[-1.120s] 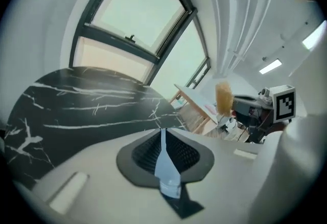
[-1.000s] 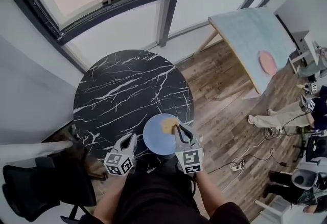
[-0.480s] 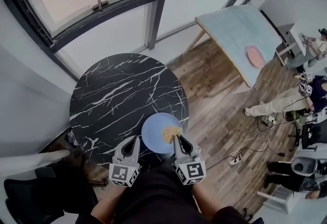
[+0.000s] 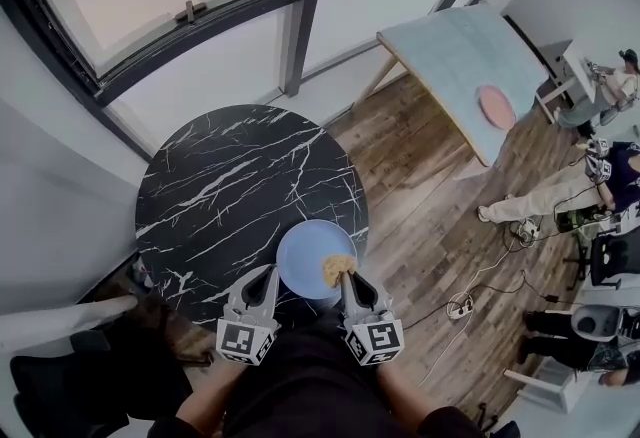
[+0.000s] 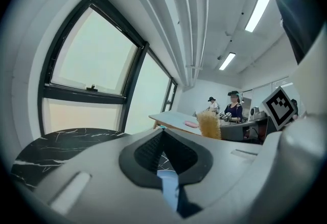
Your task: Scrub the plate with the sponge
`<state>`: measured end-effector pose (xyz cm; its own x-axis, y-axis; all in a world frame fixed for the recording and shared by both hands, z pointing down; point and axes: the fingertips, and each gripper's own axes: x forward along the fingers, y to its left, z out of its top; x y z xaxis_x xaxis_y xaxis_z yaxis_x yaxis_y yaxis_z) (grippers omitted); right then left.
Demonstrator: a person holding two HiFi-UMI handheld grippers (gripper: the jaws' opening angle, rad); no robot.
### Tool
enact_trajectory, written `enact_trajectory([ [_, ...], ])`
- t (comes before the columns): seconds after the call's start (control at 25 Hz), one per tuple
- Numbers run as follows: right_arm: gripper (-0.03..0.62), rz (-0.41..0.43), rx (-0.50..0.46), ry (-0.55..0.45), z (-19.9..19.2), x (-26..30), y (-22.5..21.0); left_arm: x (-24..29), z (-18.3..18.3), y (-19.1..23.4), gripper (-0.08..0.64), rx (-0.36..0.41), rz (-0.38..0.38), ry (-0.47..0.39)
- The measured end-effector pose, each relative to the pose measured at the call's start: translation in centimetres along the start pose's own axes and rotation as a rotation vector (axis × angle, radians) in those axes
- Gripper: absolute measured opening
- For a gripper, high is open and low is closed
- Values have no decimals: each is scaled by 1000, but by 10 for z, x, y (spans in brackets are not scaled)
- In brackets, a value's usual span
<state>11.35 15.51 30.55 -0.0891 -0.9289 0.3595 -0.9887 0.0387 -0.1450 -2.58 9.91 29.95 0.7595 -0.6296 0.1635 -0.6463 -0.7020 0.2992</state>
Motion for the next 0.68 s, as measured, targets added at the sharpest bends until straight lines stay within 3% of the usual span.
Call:
enact_trajectory([
  [0.68,18,34,-15,20,-7,-2,-11,9,-4,-15,1,-23,0,9],
])
